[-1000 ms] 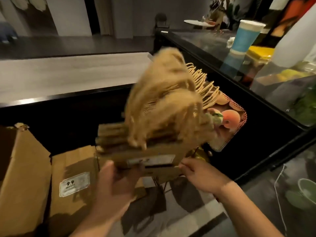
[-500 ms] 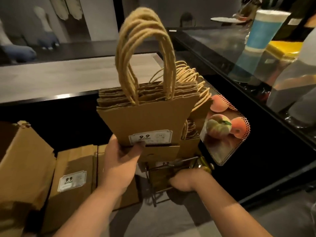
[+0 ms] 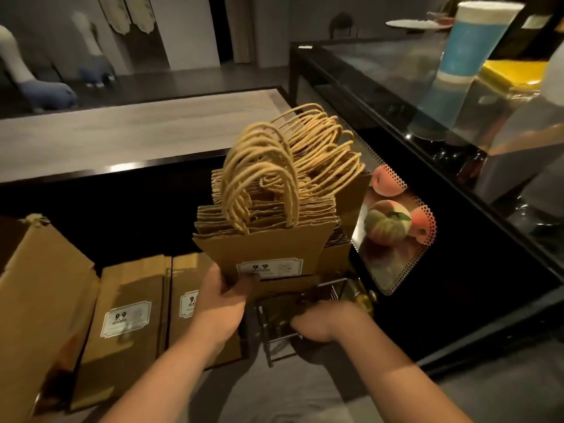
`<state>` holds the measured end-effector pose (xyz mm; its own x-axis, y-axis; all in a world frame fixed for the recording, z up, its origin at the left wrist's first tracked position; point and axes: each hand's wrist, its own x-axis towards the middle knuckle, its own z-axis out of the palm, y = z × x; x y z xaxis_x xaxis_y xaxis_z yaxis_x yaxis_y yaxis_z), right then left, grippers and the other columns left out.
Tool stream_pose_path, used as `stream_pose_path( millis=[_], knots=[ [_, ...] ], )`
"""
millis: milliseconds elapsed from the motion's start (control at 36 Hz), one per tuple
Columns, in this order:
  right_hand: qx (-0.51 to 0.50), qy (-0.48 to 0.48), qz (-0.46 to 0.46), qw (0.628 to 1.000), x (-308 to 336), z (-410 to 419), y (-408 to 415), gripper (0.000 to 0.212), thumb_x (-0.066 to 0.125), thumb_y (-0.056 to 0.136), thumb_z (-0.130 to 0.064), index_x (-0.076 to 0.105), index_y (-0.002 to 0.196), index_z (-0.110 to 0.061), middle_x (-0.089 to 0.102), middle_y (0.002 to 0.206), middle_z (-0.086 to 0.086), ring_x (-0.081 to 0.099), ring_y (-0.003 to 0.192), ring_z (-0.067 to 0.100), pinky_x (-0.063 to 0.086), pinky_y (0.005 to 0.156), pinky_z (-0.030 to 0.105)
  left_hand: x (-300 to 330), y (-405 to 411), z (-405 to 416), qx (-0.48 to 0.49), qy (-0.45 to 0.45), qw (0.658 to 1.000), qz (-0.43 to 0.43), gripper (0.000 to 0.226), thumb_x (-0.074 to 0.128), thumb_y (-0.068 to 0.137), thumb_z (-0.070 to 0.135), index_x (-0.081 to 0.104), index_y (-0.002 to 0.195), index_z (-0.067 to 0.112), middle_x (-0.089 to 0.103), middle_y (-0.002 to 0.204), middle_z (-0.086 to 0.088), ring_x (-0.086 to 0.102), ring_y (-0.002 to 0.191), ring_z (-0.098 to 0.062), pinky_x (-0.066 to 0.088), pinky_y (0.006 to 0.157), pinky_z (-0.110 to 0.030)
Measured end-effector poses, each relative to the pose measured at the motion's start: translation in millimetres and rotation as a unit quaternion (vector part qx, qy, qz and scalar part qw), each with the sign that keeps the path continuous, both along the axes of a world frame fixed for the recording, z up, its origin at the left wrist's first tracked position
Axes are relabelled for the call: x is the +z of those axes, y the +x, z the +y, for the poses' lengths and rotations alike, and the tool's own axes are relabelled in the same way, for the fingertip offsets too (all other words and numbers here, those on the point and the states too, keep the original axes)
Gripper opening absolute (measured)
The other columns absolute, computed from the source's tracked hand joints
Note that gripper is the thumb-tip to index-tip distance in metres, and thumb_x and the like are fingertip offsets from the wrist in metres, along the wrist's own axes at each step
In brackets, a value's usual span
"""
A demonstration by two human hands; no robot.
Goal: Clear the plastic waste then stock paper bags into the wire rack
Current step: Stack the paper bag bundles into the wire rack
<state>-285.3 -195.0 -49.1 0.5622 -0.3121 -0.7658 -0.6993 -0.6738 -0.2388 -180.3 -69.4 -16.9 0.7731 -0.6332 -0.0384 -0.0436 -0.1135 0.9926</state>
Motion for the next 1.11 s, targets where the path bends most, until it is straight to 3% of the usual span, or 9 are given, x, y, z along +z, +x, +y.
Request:
stream_pose_path(
  millis=[250,417,583,639,722,833,972,1056,1111],
  knots=[
    [-0.074,0.016,0.015,0.997,-2,1,1,0.067,0.030,0.092,-0.057,0.033,0.151,-0.024,0.034,0.156,0.008,0.035,0.139,0.031,0.030,0.113,0.044,-24,-14,0,0.009,0.044,0.996,0.078,0.021,0.051,0.096,0.006,0.055,0.083,0.022,0.059,0.078,0.008,0.053,0.073,-0.004,0.039,0.048,-0.003],
    [-0.050,0.002,-0.006,0.999,10,4,-3,0.057,0.026,0.101,-0.050,0.041,0.147,-0.019,0.040,0.152,0.010,0.040,0.136,0.031,0.032,0.110,0.041,-34,-9,2,-0.063,0.125,0.989,0.046,0.015,0.042,0.101,0.025,0.056,0.096,0.028,0.061,0.096,0.013,0.055,0.097,-0.006,0.039,0.073,-0.016],
    [-0.050,-0.157,-0.043,0.985,26,20,-23,0.066,0.021,0.099,-0.061,0.061,0.120,-0.012,0.060,0.126,0.011,0.055,0.118,0.029,0.040,0.096,0.042,-26,-11,2,-0.081,0.143,0.986,0.039,0.019,0.044,0.100,0.010,0.056,0.108,0.023,0.061,0.103,0.009,0.054,0.101,-0.009,0.042,0.092,-0.024],
    [-0.144,-0.192,-0.133,0.962,28,23,-37,0.054,0.035,0.097,-0.059,0.063,0.110,-0.015,0.064,0.111,0.006,0.061,0.104,0.024,0.046,0.084,0.035,-23,-12,0,-0.081,0.142,0.986,0.027,0.015,0.045,0.101,0.020,0.054,0.110,0.028,0.057,0.098,0.017,0.050,0.092,0.000,0.038,0.076,-0.014],
    [-0.285,-0.207,-0.309,0.883,29,23,-56,0.033,0.054,0.091,-0.049,0.048,0.111,-0.023,0.058,0.104,-0.002,0.060,0.096,0.019,0.051,0.075,0.033,-28,-10,-2,-0.102,0.174,0.979,-0.017,0.020,0.041,0.102,0.031,0.052,0.119,0.034,0.057,0.111,0.015,0.049,0.106,-0.007,0.034,0.087,-0.021],
    [-0.347,-0.173,-0.468,0.794,32,19,-59,0.060,0.072,0.082,-0.035,0.033,0.127,-0.025,0.045,0.123,-0.005,0.050,0.115,0.015,0.052,0.094,0.035,-33,-8,-2,-0.117,0.280,0.937,-0.172,0.028,0.031,0.103,0.033,0.053,0.119,0.027,0.050,0.114,0.003,0.048,0.099,-0.013,0.039,0.087,-0.028],
    [-0.387,-0.032,-0.509,0.768,41,18,-43,0.077,0.069,0.085,-0.009,0.024,0.142,-0.032,0.046,0.121,-0.014,0.045,0.115,0.005,0.039,0.087,0.014,-23,-8,-6,-0.105,0.324,0.911,-0.232,0.027,0.034,0.102,0.034,0.056,0.113,0.022,0.055,0.107,0.000,0.054,0.092,-0.014,0.045,0.080,-0.029],
    [-0.402,-0.019,-0.516,0.756,36,18,-40,0.082,0.069,0.085,-0.007,0.021,0.146,-0.031,0.044,0.124,-0.015,0.043,0.118,0.006,0.039,0.094,0.021,-16,-8,-5,-0.083,0.339,0.906,-0.240,0.013,0.040,0.100,0.036,0.049,0.108,0.031,0.058,0.087,0.010,0.053,0.076,-0.008,0.042,0.060,-0.024],
    [-0.400,-0.024,-0.520,0.754,31,18,-39,0.086,0.070,0.084,-0.007,0.018,0.149,-0.030,0.042,0.129,-0.016,0.041,0.122,0.007,0.036,0.101,0.026,-13,-7,-5,-0.083,0.342,0.896,-0.269,0.008,0.039,0.100,0.036,0.045,0.105,0.033,0.057,0.079,0.010,0.055,0.074,-0.010,0.050,0.072,-0.030]
  ],
)
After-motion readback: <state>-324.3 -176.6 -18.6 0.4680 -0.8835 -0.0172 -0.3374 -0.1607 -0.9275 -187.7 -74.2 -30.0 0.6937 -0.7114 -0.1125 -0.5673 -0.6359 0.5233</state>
